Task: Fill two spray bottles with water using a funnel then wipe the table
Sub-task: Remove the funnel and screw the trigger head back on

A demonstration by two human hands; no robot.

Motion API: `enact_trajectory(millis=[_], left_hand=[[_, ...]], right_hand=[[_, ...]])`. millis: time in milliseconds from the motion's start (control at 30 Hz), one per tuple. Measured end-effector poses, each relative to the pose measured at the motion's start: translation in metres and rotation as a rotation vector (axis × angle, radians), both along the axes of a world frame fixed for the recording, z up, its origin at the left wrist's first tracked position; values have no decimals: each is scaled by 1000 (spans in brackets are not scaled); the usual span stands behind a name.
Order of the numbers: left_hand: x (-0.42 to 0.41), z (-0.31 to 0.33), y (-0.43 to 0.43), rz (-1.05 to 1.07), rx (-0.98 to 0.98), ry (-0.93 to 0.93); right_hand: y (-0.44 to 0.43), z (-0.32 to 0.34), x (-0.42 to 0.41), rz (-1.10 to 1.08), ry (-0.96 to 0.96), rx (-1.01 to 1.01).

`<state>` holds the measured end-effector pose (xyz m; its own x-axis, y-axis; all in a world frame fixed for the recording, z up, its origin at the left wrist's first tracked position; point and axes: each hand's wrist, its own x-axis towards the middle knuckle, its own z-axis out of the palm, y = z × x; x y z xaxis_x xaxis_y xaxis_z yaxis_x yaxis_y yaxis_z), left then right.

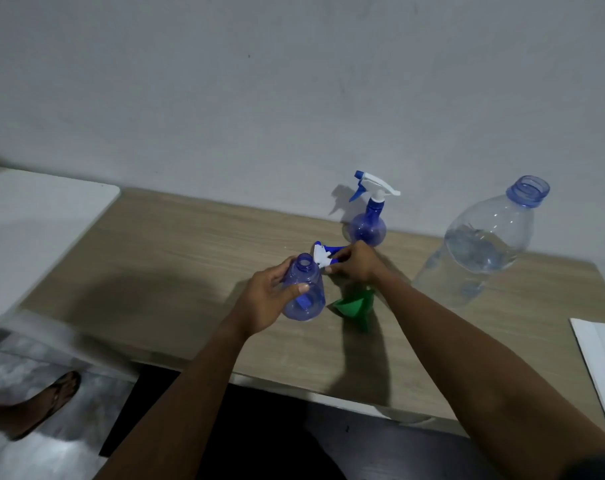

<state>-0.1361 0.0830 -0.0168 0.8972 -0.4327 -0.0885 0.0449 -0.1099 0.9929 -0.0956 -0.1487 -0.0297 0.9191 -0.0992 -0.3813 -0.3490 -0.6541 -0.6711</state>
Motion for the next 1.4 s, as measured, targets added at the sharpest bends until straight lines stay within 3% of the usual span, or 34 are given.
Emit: enact_trajectory(millis=[133,433,667,933,1200,1400], left_hand=[[0,2,1,-9,-21,4],[-3,5,4,-12,-13,40],[-3,7,4,-21,-17,79],[0,3,6,-24,9,74],[-6,8,4,-29,-10,67],[-8,6,1,2,-31,59]], right_hand=[[1,29,-4,-1,-176,88],[23,163,-56,31,-669,369],[33,196,-79,131,-795,383],[41,179,-75,147,-773,457],[46,88,-66,203,-582,319],[48,71,-68,142,-533,288]])
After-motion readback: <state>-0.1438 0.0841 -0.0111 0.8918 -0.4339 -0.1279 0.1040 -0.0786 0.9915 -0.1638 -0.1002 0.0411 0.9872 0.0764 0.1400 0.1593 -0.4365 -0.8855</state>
